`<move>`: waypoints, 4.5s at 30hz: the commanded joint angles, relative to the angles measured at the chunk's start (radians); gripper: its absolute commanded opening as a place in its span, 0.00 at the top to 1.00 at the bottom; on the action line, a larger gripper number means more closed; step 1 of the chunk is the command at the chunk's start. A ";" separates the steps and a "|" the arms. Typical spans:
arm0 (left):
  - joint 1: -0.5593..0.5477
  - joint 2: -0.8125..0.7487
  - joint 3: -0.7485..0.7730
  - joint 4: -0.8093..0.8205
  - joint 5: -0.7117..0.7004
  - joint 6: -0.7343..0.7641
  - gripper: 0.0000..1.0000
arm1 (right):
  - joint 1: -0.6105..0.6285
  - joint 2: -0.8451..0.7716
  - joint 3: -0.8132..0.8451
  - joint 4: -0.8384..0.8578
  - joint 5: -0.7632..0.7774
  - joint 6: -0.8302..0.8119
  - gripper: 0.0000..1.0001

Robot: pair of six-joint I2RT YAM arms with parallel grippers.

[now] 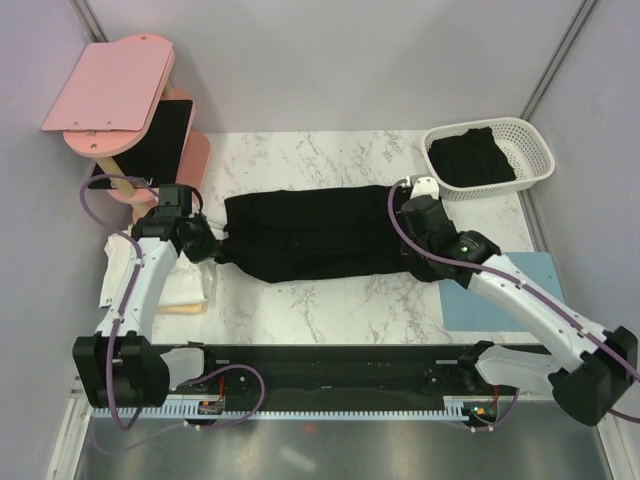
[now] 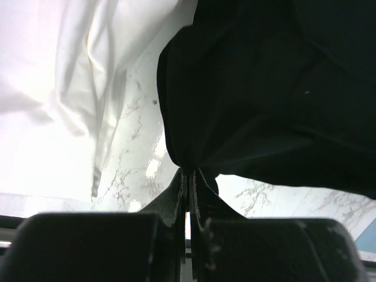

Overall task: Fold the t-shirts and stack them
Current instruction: Fold the other side of the tshirt into a rectangle

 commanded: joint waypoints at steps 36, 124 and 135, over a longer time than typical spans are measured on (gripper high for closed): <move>0.007 0.357 0.205 0.032 0.010 0.028 0.98 | -0.184 0.359 0.235 0.115 0.022 -0.133 1.00; -0.237 0.914 0.446 0.003 -0.180 0.012 0.98 | -0.457 0.909 0.397 -0.037 0.407 -0.057 1.00; -0.237 0.911 0.442 -0.002 -0.197 0.011 0.98 | -0.461 0.746 0.338 -0.009 0.392 -0.045 1.00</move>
